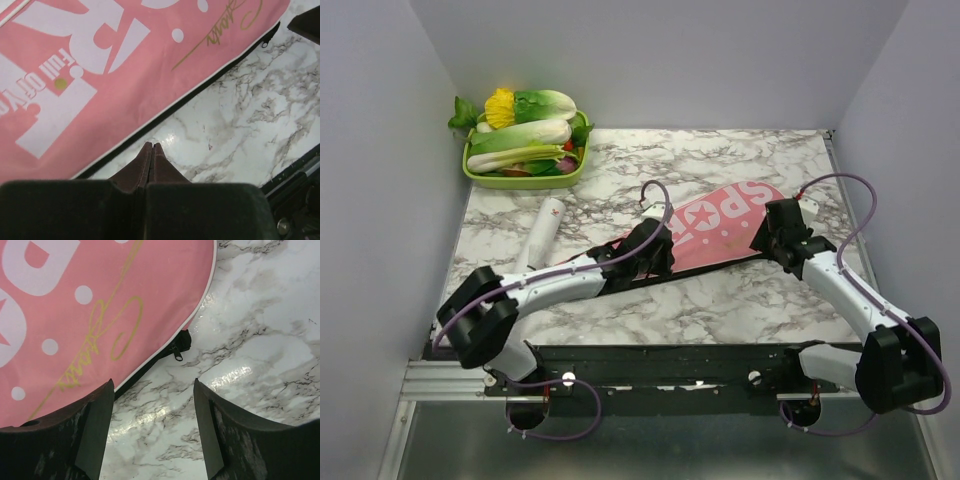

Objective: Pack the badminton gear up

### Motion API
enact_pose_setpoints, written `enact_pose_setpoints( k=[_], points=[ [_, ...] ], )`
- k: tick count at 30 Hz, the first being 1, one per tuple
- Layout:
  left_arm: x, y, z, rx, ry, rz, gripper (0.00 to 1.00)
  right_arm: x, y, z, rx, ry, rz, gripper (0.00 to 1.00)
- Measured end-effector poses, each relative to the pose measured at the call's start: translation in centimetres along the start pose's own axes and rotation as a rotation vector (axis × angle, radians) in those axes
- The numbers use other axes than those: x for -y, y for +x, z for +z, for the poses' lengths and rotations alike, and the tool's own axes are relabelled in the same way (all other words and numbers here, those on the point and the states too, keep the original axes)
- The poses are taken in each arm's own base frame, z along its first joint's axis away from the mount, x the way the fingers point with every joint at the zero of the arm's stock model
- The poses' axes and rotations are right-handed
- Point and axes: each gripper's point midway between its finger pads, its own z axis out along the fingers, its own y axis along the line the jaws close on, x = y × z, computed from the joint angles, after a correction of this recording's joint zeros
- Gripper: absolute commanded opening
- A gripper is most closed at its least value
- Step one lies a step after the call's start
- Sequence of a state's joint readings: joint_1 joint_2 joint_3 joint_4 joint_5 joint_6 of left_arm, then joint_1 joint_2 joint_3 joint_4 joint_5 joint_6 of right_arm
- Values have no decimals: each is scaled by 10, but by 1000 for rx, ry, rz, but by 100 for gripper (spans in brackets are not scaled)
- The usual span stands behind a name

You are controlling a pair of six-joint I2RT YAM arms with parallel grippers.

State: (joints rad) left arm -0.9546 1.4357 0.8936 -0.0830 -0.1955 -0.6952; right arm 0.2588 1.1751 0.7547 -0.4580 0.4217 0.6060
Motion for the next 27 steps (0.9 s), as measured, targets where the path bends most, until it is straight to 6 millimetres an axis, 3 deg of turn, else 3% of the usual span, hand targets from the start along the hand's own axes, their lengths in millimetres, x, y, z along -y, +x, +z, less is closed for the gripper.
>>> enact_pose_setpoints(
  k=[5, 13, 20, 27],
  points=[
    [-10, 5, 48, -68, -10, 16, 0, 6, 7, 8, -51, 3, -18, 73],
    [-29, 19, 103, -159, -3, -5, 0, 8, 17, 13, -107, -11, -26, 74],
    [-43, 4, 119, -148, 14, -54, 0, 7, 25, 16, -145, -30, -31, 74],
    [-97, -33, 125, -70, -44, -157, 0, 5, 44, 31, -236, -22, -71, 74]
  ],
)
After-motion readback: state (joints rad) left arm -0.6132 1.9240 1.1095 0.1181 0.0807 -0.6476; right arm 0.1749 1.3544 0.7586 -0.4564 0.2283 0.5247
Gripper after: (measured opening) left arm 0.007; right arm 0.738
